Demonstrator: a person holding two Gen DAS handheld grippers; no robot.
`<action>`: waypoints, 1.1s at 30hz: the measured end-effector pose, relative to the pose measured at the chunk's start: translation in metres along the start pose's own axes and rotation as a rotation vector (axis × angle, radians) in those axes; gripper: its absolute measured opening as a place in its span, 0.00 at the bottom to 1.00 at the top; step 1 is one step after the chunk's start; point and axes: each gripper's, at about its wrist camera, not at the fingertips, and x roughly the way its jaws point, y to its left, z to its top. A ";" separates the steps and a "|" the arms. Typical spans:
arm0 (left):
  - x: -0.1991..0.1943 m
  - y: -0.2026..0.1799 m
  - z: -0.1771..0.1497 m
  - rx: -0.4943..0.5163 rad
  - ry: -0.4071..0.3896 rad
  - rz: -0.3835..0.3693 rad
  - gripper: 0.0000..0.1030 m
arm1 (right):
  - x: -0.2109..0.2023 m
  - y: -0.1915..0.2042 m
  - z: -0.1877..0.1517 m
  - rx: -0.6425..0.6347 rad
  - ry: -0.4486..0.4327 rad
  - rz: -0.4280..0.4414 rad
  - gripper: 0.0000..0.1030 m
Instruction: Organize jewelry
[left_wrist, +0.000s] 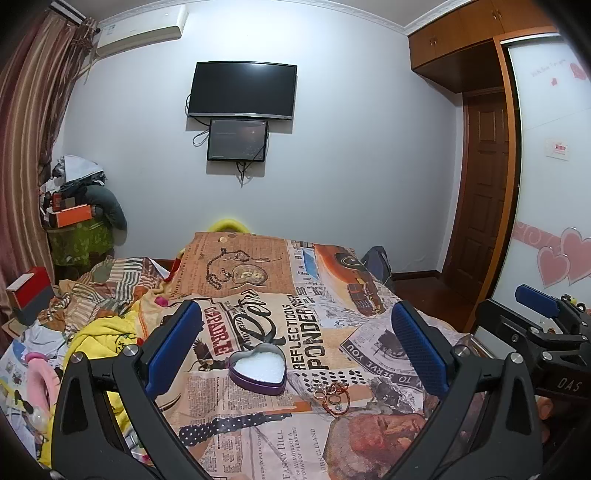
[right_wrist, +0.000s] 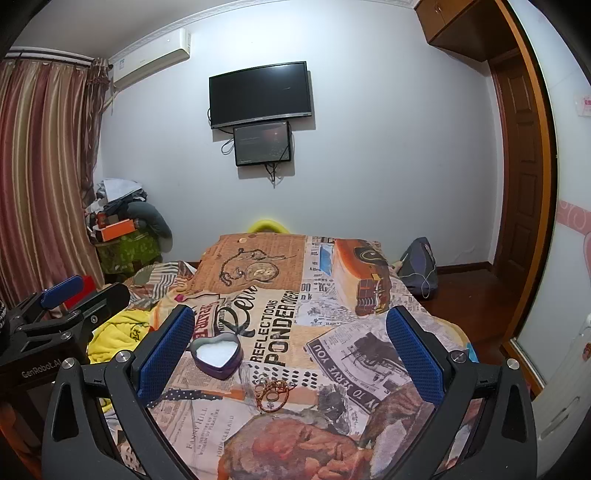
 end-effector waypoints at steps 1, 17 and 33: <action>0.000 0.000 0.000 0.000 0.001 0.000 1.00 | 0.000 0.000 0.000 -0.001 -0.001 0.000 1.00; 0.001 -0.001 -0.004 0.009 -0.001 0.005 1.00 | 0.000 0.003 0.000 0.002 0.005 0.003 1.00; 0.023 0.002 -0.010 0.008 0.041 0.017 1.00 | 0.020 -0.002 -0.008 -0.002 0.053 -0.007 1.00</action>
